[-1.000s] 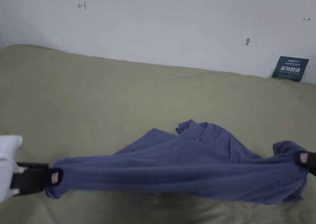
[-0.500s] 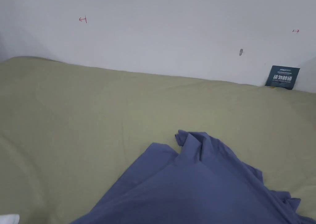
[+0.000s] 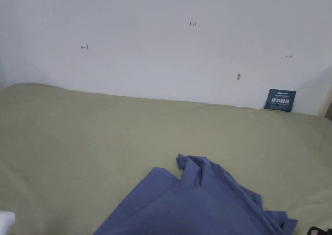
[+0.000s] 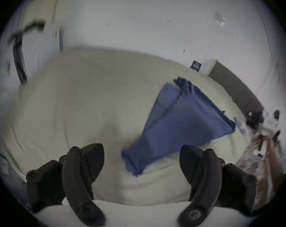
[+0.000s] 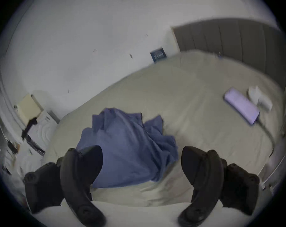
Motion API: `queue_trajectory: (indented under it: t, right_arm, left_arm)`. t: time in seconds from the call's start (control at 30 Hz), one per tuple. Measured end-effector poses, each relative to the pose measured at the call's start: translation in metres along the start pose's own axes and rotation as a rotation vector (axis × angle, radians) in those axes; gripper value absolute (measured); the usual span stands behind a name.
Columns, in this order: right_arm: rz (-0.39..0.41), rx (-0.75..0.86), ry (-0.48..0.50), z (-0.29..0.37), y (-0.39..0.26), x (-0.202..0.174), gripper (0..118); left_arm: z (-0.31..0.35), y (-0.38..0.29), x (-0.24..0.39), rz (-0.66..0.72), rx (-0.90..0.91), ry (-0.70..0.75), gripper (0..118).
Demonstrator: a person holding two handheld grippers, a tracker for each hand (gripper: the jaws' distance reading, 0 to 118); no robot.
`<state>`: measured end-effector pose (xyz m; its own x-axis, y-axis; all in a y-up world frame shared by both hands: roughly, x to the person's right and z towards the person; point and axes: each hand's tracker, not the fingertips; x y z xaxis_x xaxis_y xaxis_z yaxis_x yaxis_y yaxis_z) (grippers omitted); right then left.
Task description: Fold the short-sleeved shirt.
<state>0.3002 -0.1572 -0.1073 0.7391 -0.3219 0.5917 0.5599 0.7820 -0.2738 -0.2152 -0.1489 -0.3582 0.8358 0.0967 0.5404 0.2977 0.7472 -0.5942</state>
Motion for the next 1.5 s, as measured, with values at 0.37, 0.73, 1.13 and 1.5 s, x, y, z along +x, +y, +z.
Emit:
queue_trajectory:
  t: [0.37,0.73,1.13,1.5]
  right_arm:
    - [0.413,0.025,0.013,0.064,-0.067,-0.125,3]
    - [0.402,-0.119,0.096,0.074,-0.144,-0.129,2]
    - [0.33,-0.113,0.201,0.052,-0.103,-0.122,2]
    - [0.327,-0.171,0.157,0.022,-0.093,-0.115,2]
  left_arm:
    - [0.001,-0.025,0.156,-0.011,0.096,-0.006,0]
    - [0.004,-0.113,0.17,0.002,-0.083,-0.065,0]
    - [-0.058,-0.043,-0.047,0.259,-0.13,-0.067,100]
    - [-0.126,-0.063,-0.038,-0.072,-0.318,-0.014,97]
